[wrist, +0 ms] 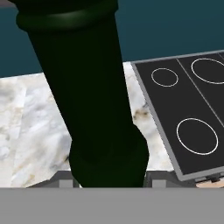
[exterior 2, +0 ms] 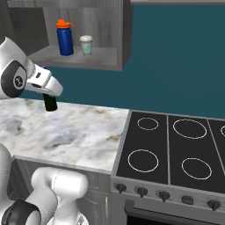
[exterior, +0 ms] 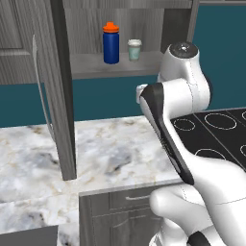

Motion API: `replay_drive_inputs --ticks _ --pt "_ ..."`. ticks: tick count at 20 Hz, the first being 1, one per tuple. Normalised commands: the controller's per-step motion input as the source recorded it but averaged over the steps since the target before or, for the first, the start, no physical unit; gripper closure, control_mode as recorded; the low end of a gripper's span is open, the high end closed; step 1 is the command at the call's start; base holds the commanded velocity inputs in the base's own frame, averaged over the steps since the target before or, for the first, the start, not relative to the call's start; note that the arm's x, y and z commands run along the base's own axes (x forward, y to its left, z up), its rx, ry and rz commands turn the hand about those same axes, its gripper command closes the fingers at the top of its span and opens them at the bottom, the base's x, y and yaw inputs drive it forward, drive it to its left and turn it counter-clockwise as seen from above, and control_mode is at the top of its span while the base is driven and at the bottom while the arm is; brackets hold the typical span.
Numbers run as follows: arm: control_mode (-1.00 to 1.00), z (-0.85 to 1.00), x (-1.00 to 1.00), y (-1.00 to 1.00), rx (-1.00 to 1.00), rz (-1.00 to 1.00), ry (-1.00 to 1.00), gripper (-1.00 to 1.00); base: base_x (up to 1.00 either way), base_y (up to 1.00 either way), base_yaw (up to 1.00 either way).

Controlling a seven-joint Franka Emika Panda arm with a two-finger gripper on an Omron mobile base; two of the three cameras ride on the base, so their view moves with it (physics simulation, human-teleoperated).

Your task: Sort all alcoholic drinks to one cabinet, and non-alcoholic drinks to the other.

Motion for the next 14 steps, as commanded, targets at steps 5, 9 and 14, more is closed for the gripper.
replay_drive_inputs --ticks 5,9,14 --pt "1.00 0.00 0.00 0.00 0.00 0.00 0.00 1.00 -0.29 -0.18 0.00" --pt "1.00 0.00 0.00 0.00 0.00 0.00 0.00 1.00 -0.54 -0.86 0.00" --pt "1.00 0.00 0.00 0.00 0.00 0.00 0.00 1.00 -0.39 -1.00 0.00"
